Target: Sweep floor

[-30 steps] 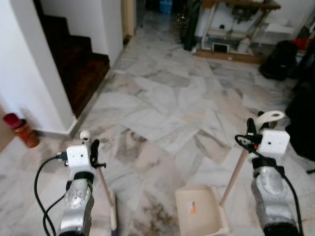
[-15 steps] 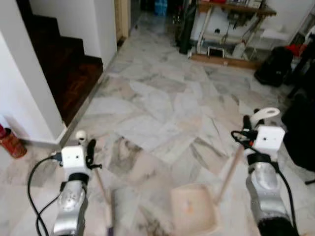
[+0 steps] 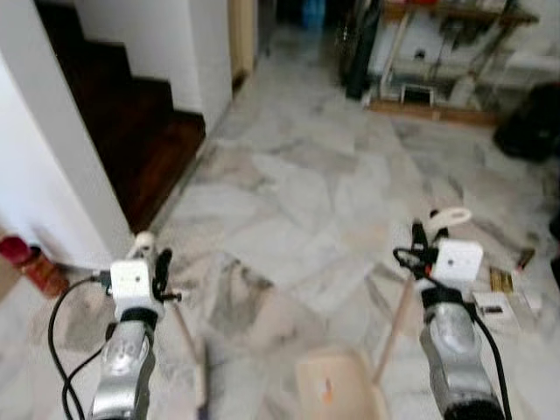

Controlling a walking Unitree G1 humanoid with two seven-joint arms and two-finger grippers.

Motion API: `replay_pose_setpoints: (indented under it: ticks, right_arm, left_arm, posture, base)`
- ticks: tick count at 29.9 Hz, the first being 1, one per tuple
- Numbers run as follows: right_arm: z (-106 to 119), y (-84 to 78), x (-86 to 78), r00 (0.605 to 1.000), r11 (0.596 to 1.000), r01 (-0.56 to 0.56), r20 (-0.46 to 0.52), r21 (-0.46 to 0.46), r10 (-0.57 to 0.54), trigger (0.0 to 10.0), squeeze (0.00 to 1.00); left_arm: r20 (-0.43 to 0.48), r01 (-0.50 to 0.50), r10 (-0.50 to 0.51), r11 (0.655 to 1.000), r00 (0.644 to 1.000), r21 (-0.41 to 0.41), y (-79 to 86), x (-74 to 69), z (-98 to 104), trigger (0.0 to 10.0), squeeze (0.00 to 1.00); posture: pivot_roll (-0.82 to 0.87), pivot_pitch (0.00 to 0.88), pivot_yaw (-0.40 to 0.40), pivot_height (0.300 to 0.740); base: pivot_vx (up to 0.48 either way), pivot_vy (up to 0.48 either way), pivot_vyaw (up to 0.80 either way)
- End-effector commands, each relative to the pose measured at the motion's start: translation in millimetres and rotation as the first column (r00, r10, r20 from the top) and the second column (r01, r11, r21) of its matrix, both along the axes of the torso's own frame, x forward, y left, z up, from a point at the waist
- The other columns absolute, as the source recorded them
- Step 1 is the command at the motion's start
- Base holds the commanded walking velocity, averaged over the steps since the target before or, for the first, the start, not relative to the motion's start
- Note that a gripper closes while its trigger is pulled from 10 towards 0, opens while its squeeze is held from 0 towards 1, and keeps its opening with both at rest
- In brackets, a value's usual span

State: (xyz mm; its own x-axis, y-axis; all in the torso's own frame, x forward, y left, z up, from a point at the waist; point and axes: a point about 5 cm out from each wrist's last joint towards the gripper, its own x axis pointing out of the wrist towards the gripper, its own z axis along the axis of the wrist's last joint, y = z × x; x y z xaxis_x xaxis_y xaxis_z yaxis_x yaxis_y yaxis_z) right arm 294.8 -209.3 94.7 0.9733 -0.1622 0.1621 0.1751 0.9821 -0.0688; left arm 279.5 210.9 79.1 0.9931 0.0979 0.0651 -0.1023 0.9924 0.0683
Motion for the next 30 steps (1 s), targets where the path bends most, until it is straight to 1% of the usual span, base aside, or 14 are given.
replay_pose_setpoints:
  ticks: [1,8,13,17,21,27,30]
  right_arm:
    - [5,-3.5,1.8,0.999,1.000,0.022,0.025,-0.007,-0.022,10.0,0.00]
    - [7,6.9,7.7,1.000,1.000,-0.005,0.029,0.007,0.005,10.0,0.00]
    - [7,5.2,8.1,0.999,1.000,-0.002,0.034,0.007,0.002,10.0,0.00]
    - [6,3.6,7.0,0.999,1.000,0.013,0.034,0.011,-0.013,10.0,0.00]
    - [7,3.9,6.4,0.999,1.000,0.022,0.041,0.019,-0.023,10.0,0.00]
    - [5,6.7,5.2,0.999,1.000,0.014,0.038,0.025,-0.015,10.0,0.00]
    - [8,8.0,8.8,0.999,1.000,0.010,0.046,0.022,-0.011,10.0,0.00]
  left_arm:
    - [0.051,0.034,-0.034,0.999,0.998,0.000,-9.0,4.7,12,10.0,0.00]
    - [0.054,0.011,-0.011,1.000,0.998,0.009,-0.8,3.4,14,10.0,0.00]
    - [0.050,0.013,-0.014,1.000,0.999,0.011,-1.6,3.8,14,10.0,0.00]
    - [0.047,0.036,-0.037,0.999,0.998,0.014,-4.6,6.7,15,10.0,0.00]
    - [0.053,0.049,-0.050,0.999,0.997,0.019,-5.9,10.0,19,10.0,0.00]
    - [0.055,0.046,-0.047,0.999,0.997,0.025,-4.2,10.5,20,10.0,0.00]
    - [0.058,0.045,-0.047,0.999,0.997,0.025,-4.6,11.9,21,10.0,0.00]
  posture:
    - [0.01,0.000,-0.010,0.740]
    - [0.03,0.000,-0.017,0.740]
    - [0.01,0.000,-0.002,0.740]
    - [-0.01,0.000,0.018,0.740]
    - [-0.01,0.000,0.023,0.740]
    - [-0.01,0.000,0.020,0.740]
    - [0.00,0.000,0.017,0.740]
  base:
    - [0.371,0.000,0.00]
    - [0.372,0.000,0.00]
    - [0.375,0.000,0.00]
    - [0.375,0.000,0.00]
    - [0.379,0.000,0.00]
    - [0.382,0.000,0.00]
    - [0.380,0.000,0.00]
